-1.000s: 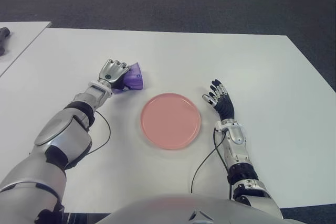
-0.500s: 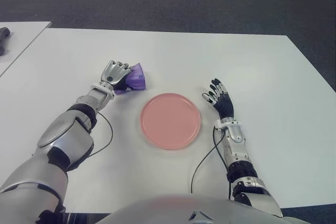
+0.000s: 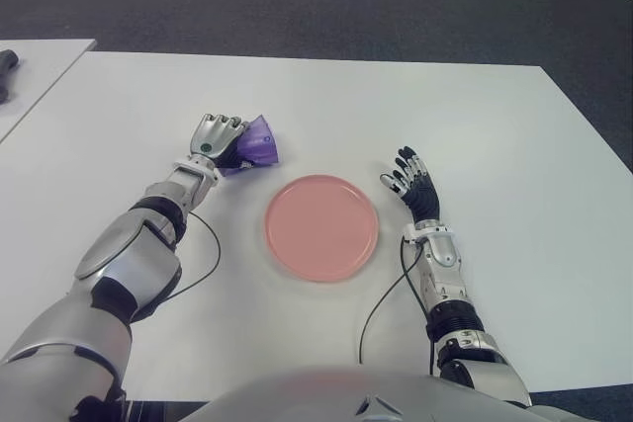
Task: Put the tissue paper into the plate.
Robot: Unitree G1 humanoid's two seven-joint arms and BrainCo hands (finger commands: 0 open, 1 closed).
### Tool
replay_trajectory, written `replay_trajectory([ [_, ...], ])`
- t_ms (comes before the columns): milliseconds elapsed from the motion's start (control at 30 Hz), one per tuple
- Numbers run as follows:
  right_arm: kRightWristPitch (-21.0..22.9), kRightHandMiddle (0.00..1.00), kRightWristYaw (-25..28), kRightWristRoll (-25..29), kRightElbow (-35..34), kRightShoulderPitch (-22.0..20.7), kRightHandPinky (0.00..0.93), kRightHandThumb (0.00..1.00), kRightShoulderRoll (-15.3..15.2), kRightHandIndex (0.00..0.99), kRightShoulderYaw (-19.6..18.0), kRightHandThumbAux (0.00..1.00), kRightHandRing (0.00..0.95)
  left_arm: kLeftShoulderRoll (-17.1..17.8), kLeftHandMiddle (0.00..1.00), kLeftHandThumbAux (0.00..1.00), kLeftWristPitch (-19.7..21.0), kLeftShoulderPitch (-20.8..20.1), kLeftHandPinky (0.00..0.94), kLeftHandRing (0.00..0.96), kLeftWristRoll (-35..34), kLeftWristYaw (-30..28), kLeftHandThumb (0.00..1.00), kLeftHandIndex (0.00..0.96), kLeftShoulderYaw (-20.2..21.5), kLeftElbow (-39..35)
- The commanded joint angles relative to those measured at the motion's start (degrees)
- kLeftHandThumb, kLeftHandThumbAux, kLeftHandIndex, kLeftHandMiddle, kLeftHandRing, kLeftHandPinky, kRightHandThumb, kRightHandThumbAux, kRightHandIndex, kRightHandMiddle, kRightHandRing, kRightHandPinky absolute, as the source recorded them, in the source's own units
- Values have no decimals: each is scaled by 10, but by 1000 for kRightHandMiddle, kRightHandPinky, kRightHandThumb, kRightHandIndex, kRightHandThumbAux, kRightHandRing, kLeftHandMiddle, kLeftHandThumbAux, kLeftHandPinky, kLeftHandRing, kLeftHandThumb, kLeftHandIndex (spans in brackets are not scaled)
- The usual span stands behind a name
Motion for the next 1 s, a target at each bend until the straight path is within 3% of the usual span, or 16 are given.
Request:
replay_trajectory([
  [33,28,50,-4,4,34,21,93,95,7,19,0,749,58,-6,532,665,-58,-12,778,787,-22,23,845,419,29,-20],
  [300,26,50,-4,4,38,19,93,95,6,19,0,749,58,6,528,667,-112,-25,812,812,-21,32,844,411,49,-42],
  [567,25,50,-3,5,41,18,93,95,4,19,-1,749,58,25,530,666,-176,-44,820,822,-11,24,845,410,56,-133],
  [767,25,50,-2,6,42,17,93,95,3,19,-2,749,58,36,535,665,-205,-33,831,828,9,28,847,414,54,-208],
  [1000,24,50,-1,7,44,16,93,95,2,19,-3,749,58,52,540,664,-209,1,838,835,13,-39,849,416,66,-346],
])
